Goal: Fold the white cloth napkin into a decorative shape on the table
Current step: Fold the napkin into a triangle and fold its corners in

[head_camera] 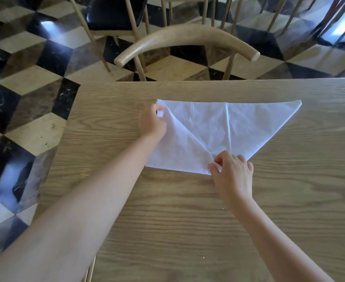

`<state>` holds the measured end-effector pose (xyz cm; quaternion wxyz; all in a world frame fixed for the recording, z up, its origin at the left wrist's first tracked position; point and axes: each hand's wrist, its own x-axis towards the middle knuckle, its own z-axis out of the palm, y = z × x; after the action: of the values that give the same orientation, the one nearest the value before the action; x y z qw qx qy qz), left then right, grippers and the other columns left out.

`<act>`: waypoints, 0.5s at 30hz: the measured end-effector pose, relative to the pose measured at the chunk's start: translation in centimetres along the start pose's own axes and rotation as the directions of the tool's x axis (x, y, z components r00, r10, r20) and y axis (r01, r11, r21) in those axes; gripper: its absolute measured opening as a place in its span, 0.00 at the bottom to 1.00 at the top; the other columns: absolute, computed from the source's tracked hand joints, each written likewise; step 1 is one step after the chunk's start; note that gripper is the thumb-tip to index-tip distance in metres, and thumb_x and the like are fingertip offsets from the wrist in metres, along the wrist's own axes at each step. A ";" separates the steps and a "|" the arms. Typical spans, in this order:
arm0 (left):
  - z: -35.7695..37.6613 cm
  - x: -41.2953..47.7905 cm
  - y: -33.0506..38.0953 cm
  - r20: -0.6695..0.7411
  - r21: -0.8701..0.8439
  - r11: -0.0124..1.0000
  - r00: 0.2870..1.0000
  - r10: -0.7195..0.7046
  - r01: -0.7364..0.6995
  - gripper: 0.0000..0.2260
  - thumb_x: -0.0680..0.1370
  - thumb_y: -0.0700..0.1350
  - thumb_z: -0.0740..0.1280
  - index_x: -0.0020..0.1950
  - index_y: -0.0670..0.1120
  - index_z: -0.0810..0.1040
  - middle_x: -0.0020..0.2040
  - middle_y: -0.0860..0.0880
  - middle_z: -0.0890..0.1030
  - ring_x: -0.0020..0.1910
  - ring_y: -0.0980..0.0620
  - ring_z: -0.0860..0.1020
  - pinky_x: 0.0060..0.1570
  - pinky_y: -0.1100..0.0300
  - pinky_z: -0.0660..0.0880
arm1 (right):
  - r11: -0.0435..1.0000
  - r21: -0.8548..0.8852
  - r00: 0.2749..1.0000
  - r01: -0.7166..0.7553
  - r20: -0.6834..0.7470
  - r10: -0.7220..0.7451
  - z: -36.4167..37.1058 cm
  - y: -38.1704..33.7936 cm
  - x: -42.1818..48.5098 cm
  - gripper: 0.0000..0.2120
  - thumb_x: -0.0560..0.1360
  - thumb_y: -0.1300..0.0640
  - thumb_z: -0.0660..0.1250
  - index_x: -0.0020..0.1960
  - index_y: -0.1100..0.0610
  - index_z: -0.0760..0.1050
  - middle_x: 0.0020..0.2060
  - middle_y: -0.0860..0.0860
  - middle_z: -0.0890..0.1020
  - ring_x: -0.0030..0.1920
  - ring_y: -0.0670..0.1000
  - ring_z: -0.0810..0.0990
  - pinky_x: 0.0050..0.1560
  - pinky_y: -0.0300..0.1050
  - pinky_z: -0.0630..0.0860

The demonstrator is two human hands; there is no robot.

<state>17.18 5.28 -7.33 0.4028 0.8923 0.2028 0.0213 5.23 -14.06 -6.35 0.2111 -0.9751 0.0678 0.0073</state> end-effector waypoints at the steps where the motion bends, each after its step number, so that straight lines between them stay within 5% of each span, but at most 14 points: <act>1: 0.1 0.0 -0.2 -0.026 0.028 0.999 0.999 0.022 -0.021 0.15 0.75 0.36 0.57 0.57 0.47 0.75 0.55 0.46 0.78 0.57 0.46 0.73 0.50 0.58 0.70 | 1.000 0.002 1.000 -0.001 0.000 0.001 0.0 0.0 0.0 0.02 0.72 0.57 0.62 0.41 0.55 0.70 0.35 0.49 0.77 0.41 0.52 0.66 0.42 0.45 0.54; 5: 0.2 -1.0 0.2 -0.090 0.076 0.997 0.996 0.029 -0.022 0.16 0.75 0.37 0.59 0.62 0.45 0.72 0.57 0.44 0.77 0.59 0.43 0.72 0.57 0.53 0.69 | 1.000 0.020 1.000 0.002 -0.010 -0.002 0.2 0.3 0.0 0.05 0.73 0.56 0.61 0.40 0.55 0.69 0.33 0.49 0.78 0.41 0.52 0.66 0.41 0.45 0.52; 9: 0.5 -2.9 0.8 -0.151 0.365 0.921 0.967 0.203 -0.137 0.18 0.76 0.42 0.61 0.66 0.45 0.68 0.65 0.43 0.69 0.63 0.43 0.66 0.61 0.51 0.61 | 1.000 -0.009 1.000 0.016 -0.022 -0.016 0.4 0.4 0.0 0.06 0.74 0.56 0.62 0.39 0.56 0.71 0.34 0.51 0.78 0.41 0.54 0.67 0.41 0.45 0.53; 11: 1.1 -3.6 0.9 -0.008 0.456 0.844 0.947 0.322 -0.283 0.20 0.78 0.45 0.57 0.70 0.44 0.64 0.72 0.44 0.63 0.70 0.43 0.61 0.67 0.51 0.56 | 0.997 -0.053 0.996 0.051 -0.069 -0.054 0.5 0.2 -0.1 0.02 0.72 0.59 0.64 0.43 0.57 0.72 0.38 0.53 0.78 0.44 0.57 0.69 0.43 0.46 0.55; 15: 2.3 -4.4 -0.8 0.257 0.547 0.750 0.927 0.273 -0.372 0.25 0.81 0.53 0.46 0.76 0.45 0.47 0.78 0.47 0.46 0.76 0.50 0.42 0.73 0.50 0.39 | 0.935 -0.085 0.934 0.344 -0.065 -0.350 1.4 -0.5 0.3 0.17 0.71 0.60 0.63 0.60 0.60 0.72 0.58 0.56 0.77 0.60 0.58 0.70 0.60 0.49 0.60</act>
<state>13.35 2.51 -8.93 0.1126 0.9926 0.0086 -0.0449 5.64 -13.10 -7.42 0.1706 -0.9783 -0.0976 -0.0663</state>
